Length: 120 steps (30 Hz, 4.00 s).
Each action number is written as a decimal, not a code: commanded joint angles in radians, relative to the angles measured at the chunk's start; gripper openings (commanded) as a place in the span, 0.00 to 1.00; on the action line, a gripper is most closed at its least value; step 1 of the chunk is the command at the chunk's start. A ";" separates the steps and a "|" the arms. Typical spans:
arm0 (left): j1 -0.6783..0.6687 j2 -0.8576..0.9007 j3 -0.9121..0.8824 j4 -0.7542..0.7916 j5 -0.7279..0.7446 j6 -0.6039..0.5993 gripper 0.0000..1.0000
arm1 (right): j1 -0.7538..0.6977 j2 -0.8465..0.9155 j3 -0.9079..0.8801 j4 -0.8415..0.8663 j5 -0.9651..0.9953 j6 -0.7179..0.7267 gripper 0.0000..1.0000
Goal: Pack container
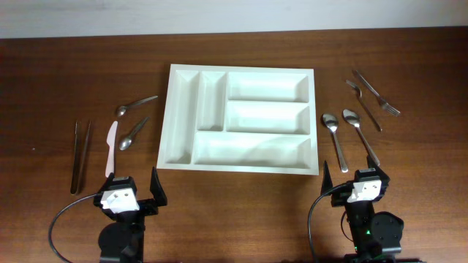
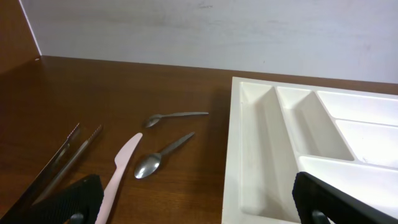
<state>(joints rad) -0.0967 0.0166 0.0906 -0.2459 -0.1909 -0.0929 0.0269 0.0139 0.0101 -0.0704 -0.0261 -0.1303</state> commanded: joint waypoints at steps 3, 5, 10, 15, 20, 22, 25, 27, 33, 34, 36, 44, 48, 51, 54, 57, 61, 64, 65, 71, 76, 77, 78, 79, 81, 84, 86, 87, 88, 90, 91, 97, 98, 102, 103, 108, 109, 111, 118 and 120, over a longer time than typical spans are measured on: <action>0.006 -0.011 -0.013 0.003 0.011 0.020 0.99 | 0.005 -0.010 -0.005 -0.005 0.005 0.008 0.99; 0.006 -0.011 -0.013 0.003 0.011 0.020 0.99 | 0.005 -0.010 -0.005 -0.005 0.005 0.008 0.99; 0.006 -0.011 -0.013 0.003 0.011 0.020 0.99 | 0.005 -0.010 -0.005 -0.005 0.005 0.008 0.99; 0.006 -0.011 -0.013 0.003 0.011 0.020 0.99 | 0.005 -0.010 -0.005 -0.005 0.005 0.008 0.99; 0.006 -0.011 -0.013 0.003 0.011 0.020 0.99 | 0.005 -0.010 -0.005 -0.005 0.005 0.008 0.99; 0.006 -0.011 -0.013 0.003 0.011 0.020 0.99 | 0.005 -0.010 -0.005 -0.005 0.005 0.008 0.99; 0.006 -0.011 -0.013 0.003 0.011 0.020 0.99 | 0.005 -0.010 -0.005 -0.005 0.005 0.008 0.99; 0.006 -0.011 -0.013 0.003 0.011 0.020 0.99 | 0.005 -0.010 -0.005 -0.005 0.005 0.008 0.99; 0.006 -0.011 -0.013 0.003 0.011 0.020 0.99 | 0.005 -0.010 -0.005 -0.005 0.005 0.008 0.99; 0.006 -0.011 -0.013 0.003 0.011 0.020 0.99 | 0.005 -0.010 -0.005 -0.005 0.005 0.008 0.99; 0.006 -0.011 -0.013 0.003 0.011 0.020 0.99 | 0.005 -0.010 -0.005 -0.005 0.005 0.008 0.99; 0.006 -0.011 -0.013 0.003 0.011 0.020 0.99 | 0.005 -0.010 -0.005 -0.005 0.005 0.008 0.99; 0.006 -0.011 -0.013 0.003 0.011 0.019 0.99 | 0.005 -0.010 -0.005 -0.005 0.005 0.008 0.99; 0.006 -0.011 -0.013 0.003 0.011 0.020 0.99 | 0.005 -0.010 -0.005 -0.005 0.005 0.008 0.98; 0.006 -0.011 -0.013 0.003 0.011 0.020 0.99 | 0.005 -0.010 -0.005 -0.005 0.005 0.008 0.99; 0.006 -0.011 -0.013 0.003 0.011 0.020 0.99 | 0.005 -0.010 -0.005 -0.005 0.005 0.008 0.99; 0.006 -0.011 -0.013 0.003 0.011 0.020 0.99 | 0.005 -0.010 -0.005 0.020 0.018 0.008 0.99; 0.006 -0.011 -0.013 0.003 0.011 0.020 0.99 | 0.005 -0.010 0.001 0.053 -0.016 0.008 0.99; 0.006 -0.011 -0.013 0.003 0.011 0.020 0.99 | 0.005 -0.009 0.011 0.053 -0.015 0.008 0.99; 0.006 -0.011 -0.013 0.003 0.011 0.020 0.99 | 0.004 0.116 0.209 0.027 0.040 0.034 0.99; 0.006 -0.011 -0.013 0.003 0.011 0.020 0.99 | -0.054 0.493 0.532 -0.140 0.024 0.031 0.99; 0.006 -0.011 -0.013 0.003 0.011 0.020 0.99 | -0.075 0.587 0.612 -0.197 -0.012 0.031 0.99; 0.006 -0.011 -0.013 0.003 0.011 0.019 0.99 | -0.096 0.684 0.693 -0.257 -0.048 0.030 0.99; 0.006 -0.011 -0.013 0.003 0.011 0.020 0.99 | -0.119 0.787 0.776 -0.318 -0.086 0.031 0.99; 0.006 -0.011 -0.013 0.003 0.011 0.020 0.99 | -0.166 0.987 0.940 -0.449 -0.160 0.031 0.98; 0.006 -0.011 -0.013 0.003 0.011 0.020 0.99 | -0.207 1.185 1.094 -0.584 -0.197 0.031 0.99; 0.006 -0.011 -0.013 0.003 0.011 0.020 0.99 | -0.228 1.321 1.190 -0.646 -0.183 0.031 0.99; 0.006 -0.011 -0.013 0.003 0.011 0.020 0.99 | -0.233 1.365 1.212 -0.649 -0.176 0.031 0.99; 0.006 -0.011 -0.013 0.003 0.011 0.020 0.99 | -0.238 1.404 1.227 -0.648 -0.181 0.036 0.99; 0.006 -0.011 -0.013 0.003 0.011 0.020 0.99 | -0.238 1.481 1.241 -0.649 -0.192 0.038 0.99; 0.006 -0.011 -0.013 0.003 0.011 0.020 0.99 | -0.238 1.501 1.241 -0.652 -0.192 0.038 0.99; 0.006 -0.011 -0.013 0.003 0.011 0.019 0.99 | -0.236 1.568 1.240 -0.684 -0.192 0.000 0.89; 0.006 -0.011 -0.013 0.003 0.011 0.020 0.99 | -0.236 1.570 1.241 -0.686 -0.192 -0.008 0.82; 0.006 -0.011 -0.013 0.003 0.011 0.020 0.99 | -0.236 1.590 1.240 -0.708 -0.191 -0.113 0.64; 0.006 -0.011 -0.013 0.003 0.011 0.020 0.99 | -0.236 1.599 1.240 -0.716 -0.191 -0.140 0.64; 0.006 -0.011 -0.013 0.003 0.011 0.020 0.99 | -0.211 1.677 1.240 -0.718 -0.192 -0.216 0.63; 0.006 -0.011 -0.013 0.003 0.011 0.020 0.99 | -0.201 1.693 1.240 -0.716 -0.191 -0.232 0.63; 0.006 -0.011 -0.013 0.003 0.011 0.020 0.99 | -0.175 1.730 1.240 -0.715 -0.187 -0.262 0.62; 0.006 -0.011 -0.013 0.003 0.011 0.020 0.99 | -0.098 1.837 1.240 -0.669 -0.129 -0.266 0.56; 0.006 -0.011 -0.013 0.003 0.011 0.020 0.99 | -0.098 1.857 1.240 -0.665 -0.108 -0.266 0.56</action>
<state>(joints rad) -0.0967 0.0109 0.0856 -0.2455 -0.1909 -0.0925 -0.0761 1.8389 1.2297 -0.7422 -0.1745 -0.3824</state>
